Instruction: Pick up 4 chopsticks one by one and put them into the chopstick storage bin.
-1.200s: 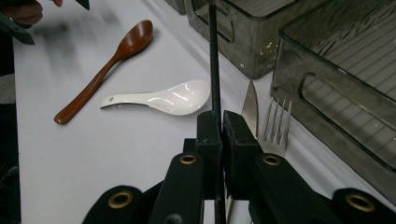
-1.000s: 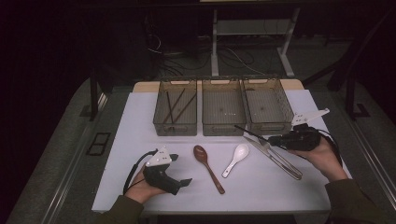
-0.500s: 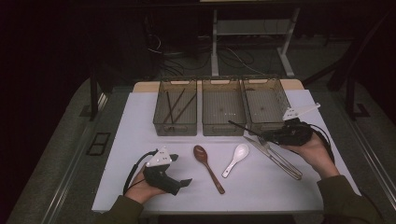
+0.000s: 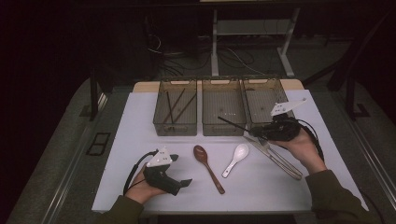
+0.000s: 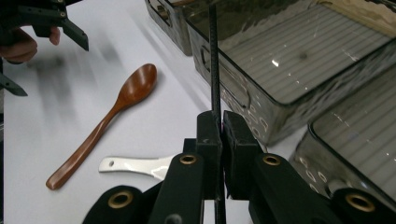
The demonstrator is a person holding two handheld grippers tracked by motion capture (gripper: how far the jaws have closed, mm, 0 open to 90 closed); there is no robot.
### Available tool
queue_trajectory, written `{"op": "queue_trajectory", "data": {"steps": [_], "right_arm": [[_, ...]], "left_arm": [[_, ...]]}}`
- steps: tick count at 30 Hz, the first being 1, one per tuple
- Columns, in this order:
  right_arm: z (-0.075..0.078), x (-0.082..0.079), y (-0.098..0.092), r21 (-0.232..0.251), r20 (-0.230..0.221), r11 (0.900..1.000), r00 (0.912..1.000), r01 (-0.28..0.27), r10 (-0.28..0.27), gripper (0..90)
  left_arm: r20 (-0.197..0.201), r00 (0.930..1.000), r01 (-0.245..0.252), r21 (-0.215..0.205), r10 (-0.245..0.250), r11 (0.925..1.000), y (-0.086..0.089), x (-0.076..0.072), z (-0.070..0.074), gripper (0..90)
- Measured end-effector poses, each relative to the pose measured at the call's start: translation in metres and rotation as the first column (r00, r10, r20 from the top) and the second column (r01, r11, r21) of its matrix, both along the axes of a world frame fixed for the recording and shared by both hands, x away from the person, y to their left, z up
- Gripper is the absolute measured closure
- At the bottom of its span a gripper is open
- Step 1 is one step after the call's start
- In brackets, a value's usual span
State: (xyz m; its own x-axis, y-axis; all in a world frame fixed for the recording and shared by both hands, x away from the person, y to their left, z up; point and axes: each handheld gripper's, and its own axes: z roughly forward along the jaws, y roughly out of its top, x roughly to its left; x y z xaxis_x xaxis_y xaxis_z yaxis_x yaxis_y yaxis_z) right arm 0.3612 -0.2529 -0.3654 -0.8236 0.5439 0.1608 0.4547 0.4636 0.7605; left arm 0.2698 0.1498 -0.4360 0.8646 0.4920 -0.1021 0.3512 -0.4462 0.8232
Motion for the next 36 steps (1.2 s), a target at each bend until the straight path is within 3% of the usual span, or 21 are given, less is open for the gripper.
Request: {"op": "queue_trajectory", "data": {"steps": [19, 36], "right_arm": [[0.007, 0.021, 0.045, -0.032, 0.026, 0.999, 0.9996, -0.006, 0.006, 85.3], [0.021, 0.050, 0.091, -0.062, 0.017, 0.998, 0.9994, 0.032, -0.031, 85.3]], "left_arm": [[0.002, 1.0000, -0.002, -0.006, 0.002, 1.0000, 0.001, 0.000, 0.000, 0.0], [0.001, 1.0000, -0.007, -0.018, 0.007, 0.9998, 0.000, -0.001, 0.001, 0.0]]}}
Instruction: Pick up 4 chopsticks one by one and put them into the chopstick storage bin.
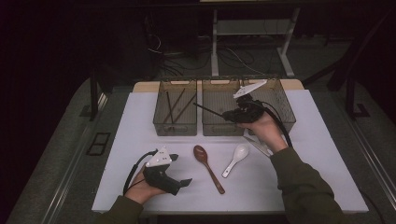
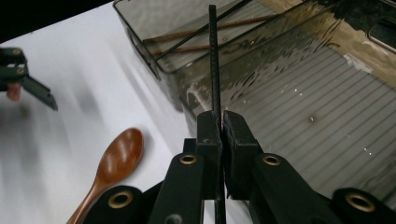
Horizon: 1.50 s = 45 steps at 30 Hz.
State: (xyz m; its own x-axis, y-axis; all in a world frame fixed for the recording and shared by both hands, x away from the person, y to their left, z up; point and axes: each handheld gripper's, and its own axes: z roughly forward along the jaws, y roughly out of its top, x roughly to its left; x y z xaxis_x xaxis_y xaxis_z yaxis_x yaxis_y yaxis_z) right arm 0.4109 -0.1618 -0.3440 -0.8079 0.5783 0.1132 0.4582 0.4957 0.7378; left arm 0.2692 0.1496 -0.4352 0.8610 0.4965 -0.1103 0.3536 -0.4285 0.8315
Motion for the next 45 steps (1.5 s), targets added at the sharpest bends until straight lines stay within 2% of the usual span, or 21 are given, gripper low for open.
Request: {"op": "queue_trajectory", "data": {"steps": [13, 33, 45], "right_arm": [[0.006, 0.030, 0.041, -0.034, -0.008, 0.999, 0.9996, 0.027, -0.027, 85.2], [-0.004, 0.071, 0.126, -0.118, -0.049, 0.992, 0.9978, 0.038, -0.044, 85.2], [-0.018, 0.090, 0.150, -0.162, -0.076, 0.983, 0.9921, 0.086, -0.100, 85.2]], "left_arm": [[0.005, 1.0000, 0.003, 0.001, -0.003, 1.0000, 0.000, 0.000, 0.000, 0.0], [0.016, 0.9996, 0.024, 0.007, -0.024, 0.9997, -0.001, 0.000, 0.002, 0.0], [0.013, 0.9996, 0.026, 0.001, -0.026, 0.9997, -0.002, -0.002, 0.002, 0.0]]}}
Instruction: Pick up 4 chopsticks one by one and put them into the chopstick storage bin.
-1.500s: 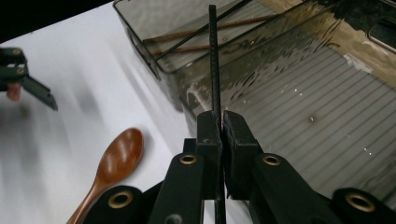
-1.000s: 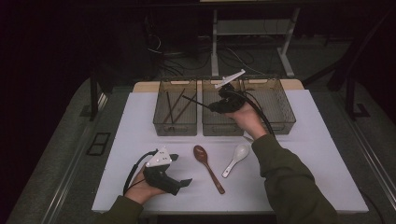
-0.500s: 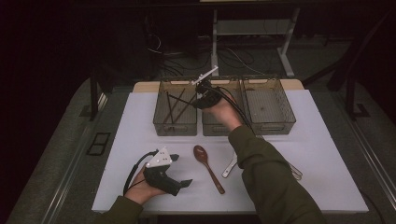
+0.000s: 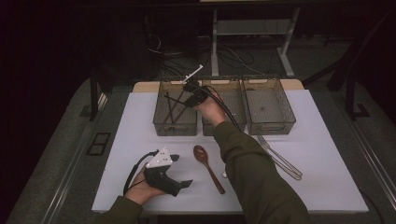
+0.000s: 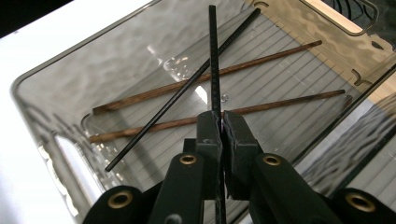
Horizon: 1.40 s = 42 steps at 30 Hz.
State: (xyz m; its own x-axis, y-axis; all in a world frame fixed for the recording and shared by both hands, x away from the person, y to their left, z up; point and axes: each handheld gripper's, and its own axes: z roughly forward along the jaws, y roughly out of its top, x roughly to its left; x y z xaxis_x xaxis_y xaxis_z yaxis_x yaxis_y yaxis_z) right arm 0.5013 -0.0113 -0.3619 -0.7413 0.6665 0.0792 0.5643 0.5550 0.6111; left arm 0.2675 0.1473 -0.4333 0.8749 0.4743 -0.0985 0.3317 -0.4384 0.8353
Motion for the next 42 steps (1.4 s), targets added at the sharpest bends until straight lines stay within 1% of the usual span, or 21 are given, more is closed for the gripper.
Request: {"op": "queue_trajectory", "data": {"steps": [2, 6, 8, 9, 15, 18, 20, 21, 24, 27, 28, 30, 32, 35, 38, 42], "right_arm": [[-0.002, 0.004, 0.003, -0.007, -0.003, 1.000, 1.0000, 0.003, -0.003, 85.2], [-0.003, 0.010, 0.011, -0.009, -0.014, 0.999, 0.9993, 0.035, -0.035, 85.2], [-0.006, 0.013, 0.015, -0.027, -0.013, 0.999, 0.9995, 0.028, -0.028, 85.1], [-0.007, 0.014, 0.017, -0.028, -0.015, 0.999, 0.9993, 0.034, -0.034, 85.1], [-0.012, 0.015, 0.024, -0.019, -0.020, 0.999, 0.9991, 0.036, -0.037, 84.0], [-0.011, 0.014, 0.023, -0.004, -0.016, 0.999, 0.9988, 0.046, -0.046, 74.1], [-0.009, 0.014, 0.021, 0.007, -0.006, 0.999, 0.9989, 0.046, -0.046, 66.3], [-0.007, 0.013, 0.020, 0.019, -0.003, 0.998, 0.9985, 0.054, -0.054, 63.8], [-0.002, 0.012, 0.015, 0.041, 0.004, 0.998, 0.9985, 0.055, -0.055, 57.1], [0.003, 0.010, 0.011, 0.063, 0.010, 0.997, 0.9991, 0.042, -0.042, 50.4], [0.004, 0.009, 0.009, 0.069, 0.014, 0.997, 0.9992, 0.036, -0.037, 49.3], [0.007, 0.007, 0.006, 0.077, 0.039, 0.997, 0.9988, 0.026, -0.029, 47.0], [0.010, 0.004, 0.002, 0.090, 0.050, 0.996, 0.9985, 0.016, -0.021, 44.9], [0.013, -0.001, -0.007, 0.114, 0.063, 0.993, 0.9980, 0.004, -0.011, 42.5], [0.016, -0.006, -0.016, 0.145, 0.064, 0.989, 0.9980, -0.007, -0.002, 39.7], [0.018, -0.014, -0.029, 0.172, 0.077, 0.985, 0.9968, -0.033, 0.020, 39.1]], "left_arm": [[0.004, 1.0000, 0.003, 0.002, -0.003, 1.0000, 0.000, 0.000, 0.000, 0.0], [0.004, 1.0000, 0.008, -0.004, -0.008, 1.0000, -0.001, 0.000, 0.000, 0.0], [0.004, 0.9999, 0.013, -0.004, -0.013, 0.9999, -0.001, 0.000, 0.000, 0.0], [0.005, 0.9999, 0.014, -0.003, -0.014, 0.9999, -0.001, 0.000, 0.000, 0.0], [0.006, 0.9999, 0.016, -0.002, -0.016, 0.9999, -0.001, 0.000, 0.001, 0.0], [0.006, 0.9999, 0.016, -0.002, -0.016, 0.9999, -0.002, 0.000, 0.000, 0.0], [0.006, 0.9999, 0.015, -0.001, -0.015, 0.9999, -0.002, 0.000, 0.000, 0.0], [0.006, 0.9999, 0.016, -0.003, -0.016, 0.9999, -0.001, 0.000, 0.000, 0.0], [0.005, 0.9999, 0.012, -0.008, -0.012, 0.9999, -0.002, 0.000, 0.000, 0.0], [0.007, 0.9999, 0.012, -0.009, -0.012, 0.9999, -0.002, 0.000, 0.000, 0.0], [0.007, 0.9999, 0.012, -0.009, -0.012, 0.9999, -0.001, 0.000, 0.000, 0.0], [0.005, 1.0000, 0.007, -0.008, -0.007, 0.9999, -0.001, 0.000, 0.000, 0.0], [0.009, 0.9999, 0.009, -0.003, -0.009, 1.0000, -0.001, 0.000, 0.000, 0.0], [0.003, 1.0000, 0.008, 0.002, -0.008, 1.0000, -0.001, 0.000, 0.000, 0.0], [0.006, 0.9999, 0.012, 0.009, -0.012, 0.9999, -0.001, 0.000, 0.000, 0.0], [0.006, 1.0000, 0.008, 0.010, -0.008, 0.9999, -0.002, 0.000, 0.000, 0.0]]}}
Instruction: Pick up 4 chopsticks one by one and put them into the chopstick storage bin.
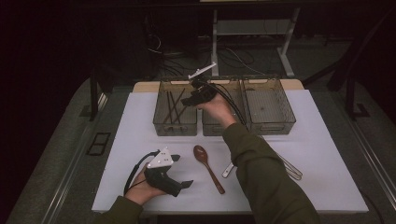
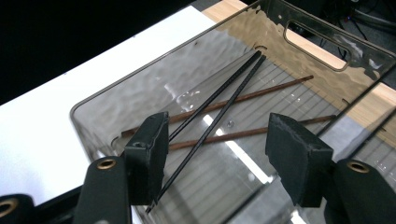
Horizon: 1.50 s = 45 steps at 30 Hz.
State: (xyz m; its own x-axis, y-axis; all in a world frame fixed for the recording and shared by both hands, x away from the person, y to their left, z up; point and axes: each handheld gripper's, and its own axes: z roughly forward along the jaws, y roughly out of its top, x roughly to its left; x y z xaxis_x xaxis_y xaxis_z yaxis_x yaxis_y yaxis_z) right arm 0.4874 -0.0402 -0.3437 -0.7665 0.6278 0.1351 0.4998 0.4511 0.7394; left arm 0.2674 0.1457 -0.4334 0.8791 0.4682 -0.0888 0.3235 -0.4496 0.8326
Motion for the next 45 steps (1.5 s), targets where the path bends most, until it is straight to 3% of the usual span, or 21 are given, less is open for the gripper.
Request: {"op": "queue_trajectory", "data": {"steps": [6, 18, 45], "right_arm": [[0.001, -0.017, -0.023, 0.020, 0.034, 1.000, 0.9993, -0.019, 0.018, 38.0], [-0.005, -0.045, -0.070, 0.070, 0.057, 0.996, 0.9968, -0.060, 0.056, 36.9], [-0.018, -0.096, -0.169, 0.166, 0.089, 0.986, 0.9960, -0.021, 0.006, 36.8]], "left_arm": [[0.000, 1.0000, -0.005, 0.001, 0.005, 1.0000, -0.001, 0.000, -0.001, 0.0], [-0.004, 1.0000, -0.006, 0.020, 0.006, 0.9998, 0.000, 0.000, -0.002, 0.0], [-0.001, 0.9994, -0.035, 0.023, 0.035, 0.9991, 0.003, 0.002, -0.002, 0.0]]}}
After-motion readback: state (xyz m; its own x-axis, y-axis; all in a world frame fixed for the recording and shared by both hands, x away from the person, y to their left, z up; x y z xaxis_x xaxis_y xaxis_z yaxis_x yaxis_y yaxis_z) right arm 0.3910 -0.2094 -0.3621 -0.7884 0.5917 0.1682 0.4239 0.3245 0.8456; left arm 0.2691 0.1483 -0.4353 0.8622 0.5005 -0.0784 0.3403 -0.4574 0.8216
